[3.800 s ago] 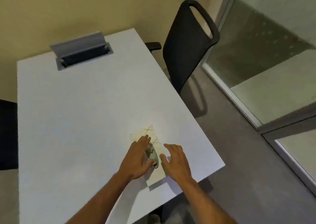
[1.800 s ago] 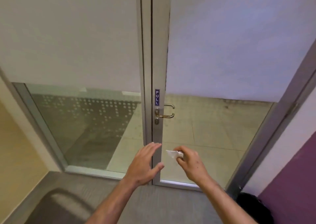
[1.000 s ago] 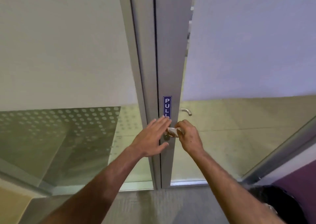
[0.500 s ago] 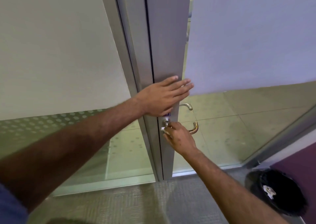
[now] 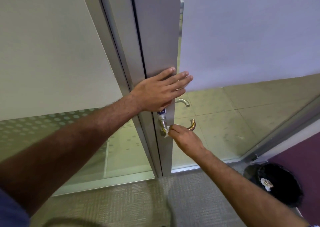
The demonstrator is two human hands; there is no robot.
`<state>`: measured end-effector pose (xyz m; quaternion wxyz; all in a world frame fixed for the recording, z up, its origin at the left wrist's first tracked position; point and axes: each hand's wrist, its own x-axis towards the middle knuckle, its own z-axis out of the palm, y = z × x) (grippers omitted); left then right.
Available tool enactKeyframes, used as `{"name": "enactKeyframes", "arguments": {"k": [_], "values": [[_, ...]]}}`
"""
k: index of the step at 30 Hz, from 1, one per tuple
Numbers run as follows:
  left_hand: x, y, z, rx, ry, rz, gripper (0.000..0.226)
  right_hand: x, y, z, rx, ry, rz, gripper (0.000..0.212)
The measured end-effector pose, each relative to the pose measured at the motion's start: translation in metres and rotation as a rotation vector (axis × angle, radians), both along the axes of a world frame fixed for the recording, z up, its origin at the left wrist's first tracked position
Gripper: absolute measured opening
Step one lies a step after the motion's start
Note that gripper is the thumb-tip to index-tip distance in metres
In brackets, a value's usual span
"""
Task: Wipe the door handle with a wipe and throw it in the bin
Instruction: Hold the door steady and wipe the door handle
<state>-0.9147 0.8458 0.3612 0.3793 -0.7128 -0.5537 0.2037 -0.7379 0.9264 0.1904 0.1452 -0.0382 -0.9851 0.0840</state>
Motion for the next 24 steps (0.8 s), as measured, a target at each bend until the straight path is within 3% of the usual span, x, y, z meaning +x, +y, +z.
{"name": "enactKeyframes", "arguments": {"k": [5,9,18,24], "values": [[0.001,0.0,0.001,-0.001,-0.015,-0.003,0.051,0.02,0.046,0.002,0.136,0.036,0.161,0.029],[0.001,-0.001,0.002,0.003,-0.007,0.003,0.052,0.011,0.039,0.001,0.202,0.086,0.148,0.021],[-0.003,0.002,-0.003,0.037,-0.044,-0.023,0.047,-0.042,-0.026,-0.006,-0.202,0.046,-0.172,0.044],[-0.006,0.003,-0.007,0.069,-0.009,-0.035,0.049,-0.015,-0.008,-0.012,0.01,0.114,0.014,0.04]]}}
